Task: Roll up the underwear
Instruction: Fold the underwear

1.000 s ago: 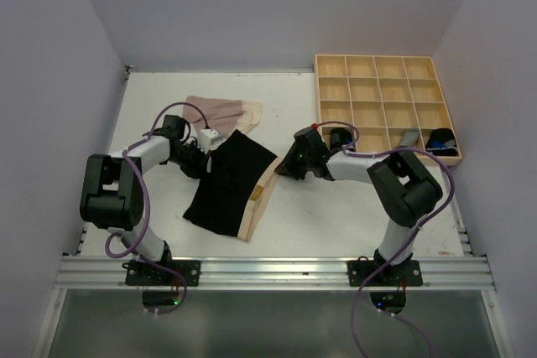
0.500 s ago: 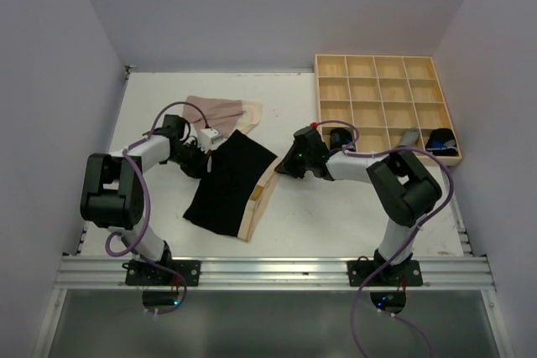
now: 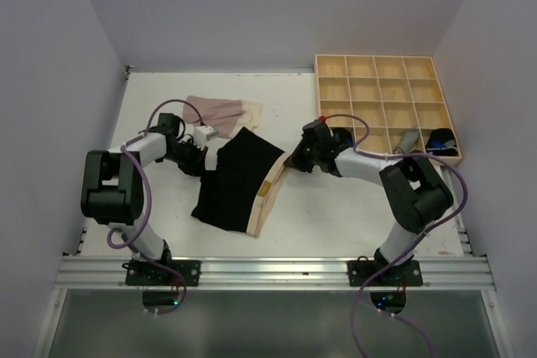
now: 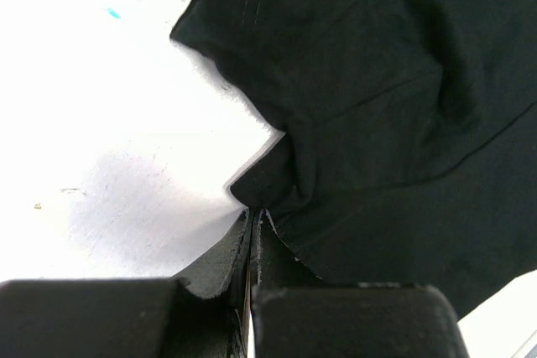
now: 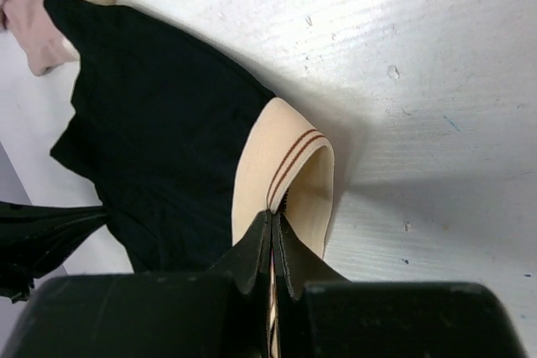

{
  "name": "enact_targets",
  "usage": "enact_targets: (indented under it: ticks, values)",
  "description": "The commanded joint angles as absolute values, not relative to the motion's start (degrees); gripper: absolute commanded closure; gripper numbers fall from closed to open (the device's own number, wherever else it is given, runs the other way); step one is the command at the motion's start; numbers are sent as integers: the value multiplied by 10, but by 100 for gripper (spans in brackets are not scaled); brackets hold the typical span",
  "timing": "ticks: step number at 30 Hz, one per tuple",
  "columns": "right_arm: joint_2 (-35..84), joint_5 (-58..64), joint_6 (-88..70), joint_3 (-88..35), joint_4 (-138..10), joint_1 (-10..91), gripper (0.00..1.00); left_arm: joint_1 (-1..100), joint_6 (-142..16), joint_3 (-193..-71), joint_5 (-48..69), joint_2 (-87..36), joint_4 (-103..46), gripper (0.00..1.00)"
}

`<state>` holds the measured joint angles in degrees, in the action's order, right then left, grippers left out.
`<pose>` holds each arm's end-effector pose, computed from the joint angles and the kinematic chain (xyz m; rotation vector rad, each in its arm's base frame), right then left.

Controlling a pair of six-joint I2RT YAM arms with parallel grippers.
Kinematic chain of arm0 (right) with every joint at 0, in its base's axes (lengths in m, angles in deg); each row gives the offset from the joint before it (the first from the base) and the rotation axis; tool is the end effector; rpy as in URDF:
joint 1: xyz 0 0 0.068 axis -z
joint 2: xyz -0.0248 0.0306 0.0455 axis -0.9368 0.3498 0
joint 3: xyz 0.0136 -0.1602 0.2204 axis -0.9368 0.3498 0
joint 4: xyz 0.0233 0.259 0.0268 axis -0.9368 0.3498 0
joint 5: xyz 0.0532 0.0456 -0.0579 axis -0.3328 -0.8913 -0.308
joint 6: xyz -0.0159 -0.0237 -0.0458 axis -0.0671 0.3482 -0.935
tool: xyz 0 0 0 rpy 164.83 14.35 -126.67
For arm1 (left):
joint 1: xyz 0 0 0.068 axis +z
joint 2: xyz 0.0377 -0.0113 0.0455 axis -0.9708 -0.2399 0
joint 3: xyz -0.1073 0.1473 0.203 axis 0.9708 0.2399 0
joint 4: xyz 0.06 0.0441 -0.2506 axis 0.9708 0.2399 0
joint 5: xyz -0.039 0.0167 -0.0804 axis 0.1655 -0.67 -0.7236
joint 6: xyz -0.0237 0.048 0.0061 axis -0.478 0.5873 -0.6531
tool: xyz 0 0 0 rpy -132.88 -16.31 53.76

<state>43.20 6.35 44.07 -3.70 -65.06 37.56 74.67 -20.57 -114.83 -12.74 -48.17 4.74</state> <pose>0.2962 0.1881 0.1554 0.5814 2.4838 0.7982 0.3050 -0.0263 0.1488 0.8360 2.5420 -0.6406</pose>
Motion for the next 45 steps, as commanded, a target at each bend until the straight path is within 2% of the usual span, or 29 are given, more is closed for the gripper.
enact_targets:
  ticks: [1, 19, 26, 27, 30, 34, 35, 41, 45]
  values:
    - [402, 80, 415, -60, -625, 383, 100, 756, -200, -1149, -92, -504, 45, 100]
    - [382, 76, 406, -27, -605, 406, 100, 760, -196, -1153, -79, -510, 42, 100]
    - [437, 58, 399, -39, -619, 407, 100, 760, -178, -1173, -104, -488, 58, 99]
    - [448, 54, 398, -43, -621, 408, 100, 760, -175, -1176, -116, -473, 57, 85]
    - [481, 42, 394, -51, -628, 408, 100, 752, -171, -1196, -110, -394, 58, 60]
    - [493, 41, 397, -46, -640, 407, 100, 675, -175, -1213, -48, -325, 78, 53]
    - [494, 41, 398, -45, -641, 408, 100, 630, -182, -1210, -36, -314, 81, 53]
    - [496, 40, 401, -42, -640, 407, 100, 471, -274, -1177, -10, -318, 71, 53]
    - [493, 37, 401, -42, -640, 407, 100, 377, -330, -1156, 44, -317, 27, 47]
